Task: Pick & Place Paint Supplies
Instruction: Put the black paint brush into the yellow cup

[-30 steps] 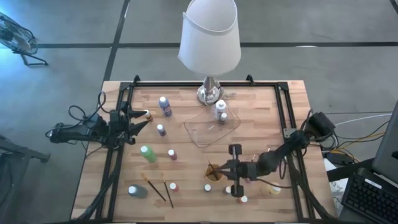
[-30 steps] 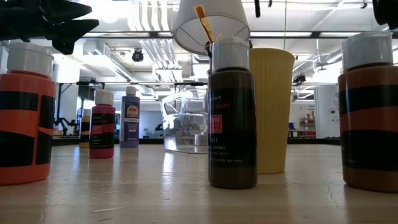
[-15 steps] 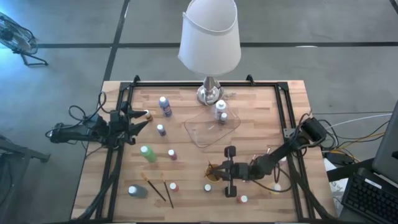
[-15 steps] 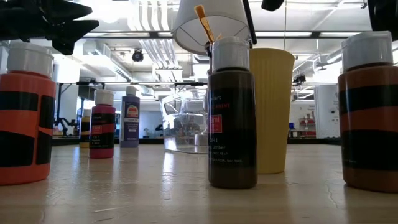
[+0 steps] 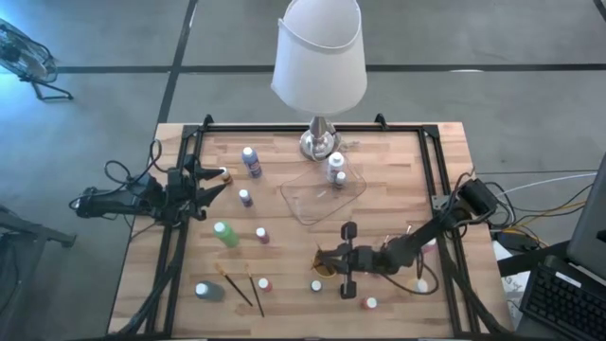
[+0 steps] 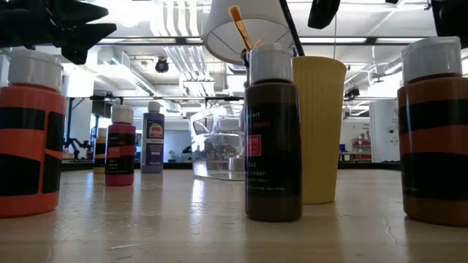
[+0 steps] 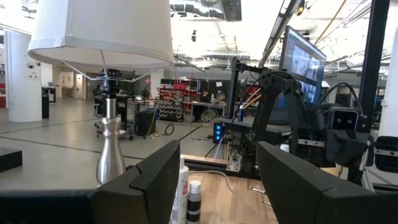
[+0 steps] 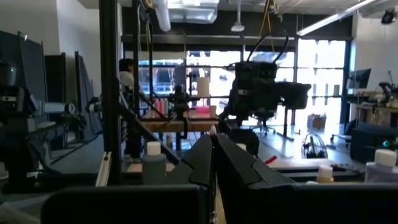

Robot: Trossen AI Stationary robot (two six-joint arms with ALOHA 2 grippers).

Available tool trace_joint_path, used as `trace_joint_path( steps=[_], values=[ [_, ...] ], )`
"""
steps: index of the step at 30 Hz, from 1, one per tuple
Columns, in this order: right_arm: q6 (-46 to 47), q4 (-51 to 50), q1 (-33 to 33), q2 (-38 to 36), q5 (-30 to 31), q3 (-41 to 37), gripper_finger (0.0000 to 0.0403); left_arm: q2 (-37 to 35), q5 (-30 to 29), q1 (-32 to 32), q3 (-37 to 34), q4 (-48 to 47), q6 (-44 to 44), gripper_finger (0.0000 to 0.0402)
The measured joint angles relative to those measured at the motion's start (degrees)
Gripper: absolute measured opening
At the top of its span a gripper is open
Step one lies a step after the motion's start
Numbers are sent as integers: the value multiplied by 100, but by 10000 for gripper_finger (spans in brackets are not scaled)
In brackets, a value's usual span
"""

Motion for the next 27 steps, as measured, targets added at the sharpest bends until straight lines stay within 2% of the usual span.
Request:
trace_joint_path(
  steps=[10,27],
  values=[
    [277,-354,-5,2,2,0,8,0,0,0,0,8,-2,218],
    [509,-687,-44,2,343,24,8,0,0,-2,0,-7,-2,218]
  ],
)
